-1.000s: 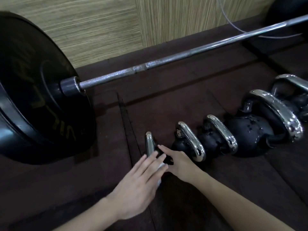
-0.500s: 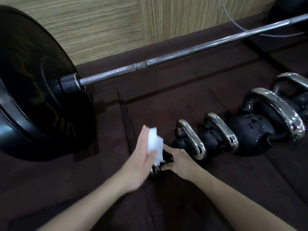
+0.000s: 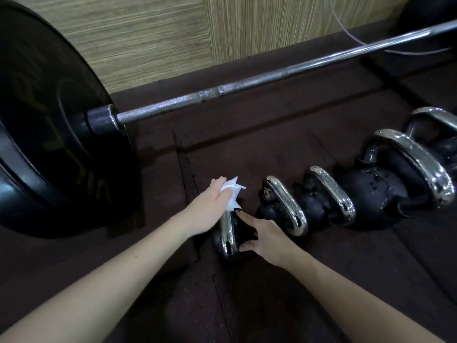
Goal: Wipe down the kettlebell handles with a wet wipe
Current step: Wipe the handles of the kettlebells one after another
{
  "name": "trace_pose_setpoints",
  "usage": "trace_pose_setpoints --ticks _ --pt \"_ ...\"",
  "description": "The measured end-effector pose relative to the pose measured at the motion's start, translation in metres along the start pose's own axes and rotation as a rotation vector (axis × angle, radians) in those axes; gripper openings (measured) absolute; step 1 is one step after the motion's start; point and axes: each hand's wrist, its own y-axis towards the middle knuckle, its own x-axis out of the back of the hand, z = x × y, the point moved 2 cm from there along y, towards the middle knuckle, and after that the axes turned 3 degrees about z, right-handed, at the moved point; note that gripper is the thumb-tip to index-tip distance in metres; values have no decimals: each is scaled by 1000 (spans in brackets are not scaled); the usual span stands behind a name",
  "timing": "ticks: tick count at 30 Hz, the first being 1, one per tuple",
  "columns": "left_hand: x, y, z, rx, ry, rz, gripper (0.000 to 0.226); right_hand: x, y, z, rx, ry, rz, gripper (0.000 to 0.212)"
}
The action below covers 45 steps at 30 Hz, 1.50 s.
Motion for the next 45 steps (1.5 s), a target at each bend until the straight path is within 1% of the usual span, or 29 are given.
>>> trace_pose_setpoints --ticks 2,3,6,7,9,12,14,16,18,20,22,25,27,28,30,32,34,36,39,41,43,45 --pt "-5 -18 1 -98 70 -18 64 0 0 1 -6 8 4 98" --pt "-12 -34 3 -171 154 -43 65 0 -1 2 2 -2 -2 97" --pt "-39 -83 13 -344 527 -96 70 -2 -3 1 17 -37 -2 91" --pt "-45 -93 15 -364 619 -90 72 -1 -3 2 22 -38 -4 88" --pt "-46 -92 18 -356 687 -100 71 -1 -4 4 26 -42 -9 84" --pt "-32 -54 12 -272 636 -155 66 -2 0 -1 50 -55 -22 87" --pt "-18 -29 3 -153 473 -148 66 -2 -1 0 45 -36 -7 92" --pt "-11 -15 -5 -77 280 -95 66 0 -2 2 39 -10 1 97" --pt "-14 -17 -5 -72 196 -110 66 2 -3 4 42 6 10 97" --pt "-24 -33 -1 -119 152 -154 67 3 -4 6 44 3 4 97" --pt "-39 -58 5 -180 162 -170 68 1 -3 4 49 -6 -4 96" --pt "-63 -96 10 -248 314 -197 71 -3 1 -1 66 9 -6 95" --pt "-70 -100 9 -258 375 -234 73 -3 3 -3 70 44 -14 94" --pt "-68 -94 9 -249 365 -248 72 -3 2 -3 70 53 -17 93" --pt "-57 -67 6 -176 237 -243 69 -3 2 -4 71 43 -22 93" --pt "-36 -33 1 -49 22 -208 66 -2 -1 -3 74 57 -6 93" --pt "-21 -11 -7 62 -96 -202 60 -2 -2 -3 78 92 5 93" --pt "-23 -12 -10 38 -127 -213 56 -1 -4 -3 76 102 8 93" --pt "-47 -50 -7 -126 -84 -226 63 -3 -3 -1 84 51 -12 95" --pt "-66 -82 7 -206 55 -236 70 -4 -2 -2 83 53 -25 95" --pt "-77 -102 17 -187 218 -238 73 -4 -2 -2 92 68 -17 96" --pt "-77 -103 12 -166 309 -240 73 -4 0 -3 95 67 -13 94"
